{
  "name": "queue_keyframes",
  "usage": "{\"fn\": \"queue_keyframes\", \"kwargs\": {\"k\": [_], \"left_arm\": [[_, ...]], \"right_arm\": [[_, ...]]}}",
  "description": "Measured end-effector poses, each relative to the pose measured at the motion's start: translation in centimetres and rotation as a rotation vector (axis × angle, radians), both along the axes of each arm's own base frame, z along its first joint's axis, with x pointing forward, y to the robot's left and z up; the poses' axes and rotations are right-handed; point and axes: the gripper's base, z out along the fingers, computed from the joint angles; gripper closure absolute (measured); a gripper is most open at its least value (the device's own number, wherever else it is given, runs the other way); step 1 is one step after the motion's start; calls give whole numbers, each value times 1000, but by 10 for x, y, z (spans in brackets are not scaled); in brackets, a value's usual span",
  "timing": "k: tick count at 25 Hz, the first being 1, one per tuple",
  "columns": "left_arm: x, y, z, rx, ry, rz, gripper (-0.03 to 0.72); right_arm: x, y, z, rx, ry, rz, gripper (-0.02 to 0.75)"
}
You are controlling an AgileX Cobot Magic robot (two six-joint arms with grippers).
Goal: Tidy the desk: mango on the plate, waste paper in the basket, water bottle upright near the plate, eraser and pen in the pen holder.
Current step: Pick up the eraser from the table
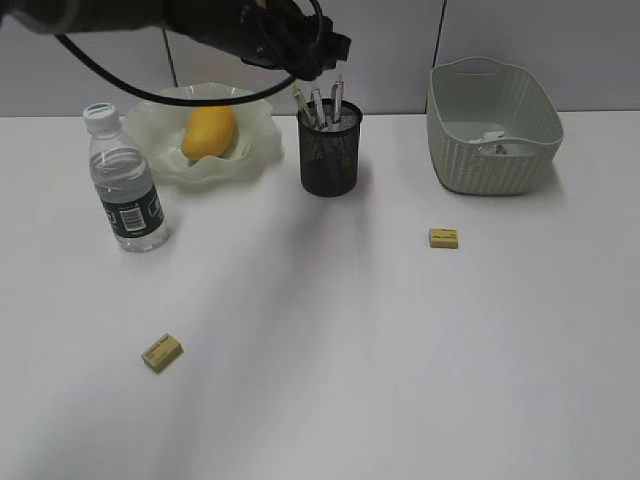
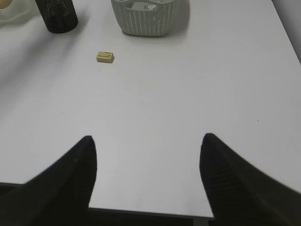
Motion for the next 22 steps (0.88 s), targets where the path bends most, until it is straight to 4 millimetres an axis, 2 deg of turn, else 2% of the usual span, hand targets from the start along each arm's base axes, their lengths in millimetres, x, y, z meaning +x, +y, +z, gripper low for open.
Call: {"fn": "queue_keyframes", "kwargs": {"k": [5,10,15,18,22], "left_arm": [[-24,16,39,66,106,5,253],[-60,36,80,112,250,6,253],[-93,54,97,211,474,-7,253],[-97,65,101,264,561,8,253],[-94,91,120,245,533,71,253]], "right_arm": [[0,0,0,0,0,0,193],[0,0,0,0,0,0,193],[0,0,0,0,0,0,193],[0,0,0,0,0,0,193],[0,0,0,0,0,0,193]]}}
